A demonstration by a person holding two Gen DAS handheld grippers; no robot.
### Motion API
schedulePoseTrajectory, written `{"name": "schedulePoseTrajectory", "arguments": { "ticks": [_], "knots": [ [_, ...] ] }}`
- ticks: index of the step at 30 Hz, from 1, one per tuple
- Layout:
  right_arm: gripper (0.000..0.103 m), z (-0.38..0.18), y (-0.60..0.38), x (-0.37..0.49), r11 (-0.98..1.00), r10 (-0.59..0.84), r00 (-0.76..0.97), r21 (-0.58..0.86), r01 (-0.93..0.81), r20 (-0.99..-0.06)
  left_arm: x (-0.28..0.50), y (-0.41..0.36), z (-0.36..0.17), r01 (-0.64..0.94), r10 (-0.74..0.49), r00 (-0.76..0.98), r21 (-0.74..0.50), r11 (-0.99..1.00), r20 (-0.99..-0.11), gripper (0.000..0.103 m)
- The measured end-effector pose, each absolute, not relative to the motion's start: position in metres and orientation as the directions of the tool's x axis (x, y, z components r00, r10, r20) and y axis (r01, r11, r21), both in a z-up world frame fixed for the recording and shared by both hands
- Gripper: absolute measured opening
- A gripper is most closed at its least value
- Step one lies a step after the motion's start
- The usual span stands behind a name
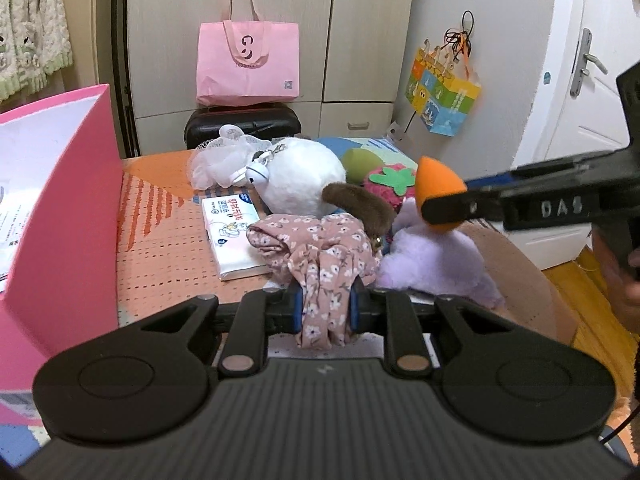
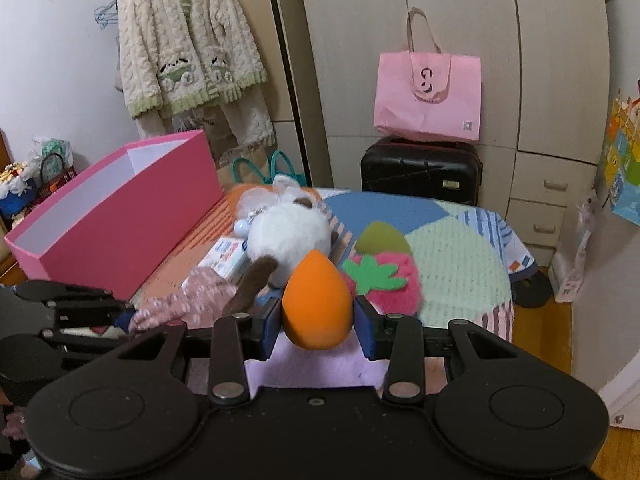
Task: Organize soft objects
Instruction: 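Carry the scrunchie and orange sponge together toward the pink shoebox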
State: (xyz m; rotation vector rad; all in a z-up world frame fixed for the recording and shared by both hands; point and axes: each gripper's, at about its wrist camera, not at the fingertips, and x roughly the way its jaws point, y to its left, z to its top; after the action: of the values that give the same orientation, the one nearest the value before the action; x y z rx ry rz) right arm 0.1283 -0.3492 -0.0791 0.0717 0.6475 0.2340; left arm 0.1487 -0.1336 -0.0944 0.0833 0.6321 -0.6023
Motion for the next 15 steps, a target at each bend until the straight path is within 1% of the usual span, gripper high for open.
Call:
{"name": "schedulePoseTrajectory", "arguments": {
  "ticks": [8,13,15],
  "knots": [
    [0.045,-0.078,-0.327,0.104,0.958,0.277,0.745,0.113,-0.264,-0.607,0.130,-0.122,-0.091,0.556,-0.503,0.637,-0.104,0.825,-0.584,0.019],
    [0.045,-0.077,-0.314,0.088,0.946,0.310,0.723,0.120,-0.302,-0.618,0.119,-0.108,-0.089,0.544,-0.500,0.631,-0.121,0.830,-0.594,0.019],
    [0.045,-0.078,-0.307,0.082,0.935,0.337,0.704,0.131,-0.330,-0.625,0.115,-0.104,-0.088,0.533,-0.482,0.642,-0.105,0.840,-0.596,0.019]
  ]
}}
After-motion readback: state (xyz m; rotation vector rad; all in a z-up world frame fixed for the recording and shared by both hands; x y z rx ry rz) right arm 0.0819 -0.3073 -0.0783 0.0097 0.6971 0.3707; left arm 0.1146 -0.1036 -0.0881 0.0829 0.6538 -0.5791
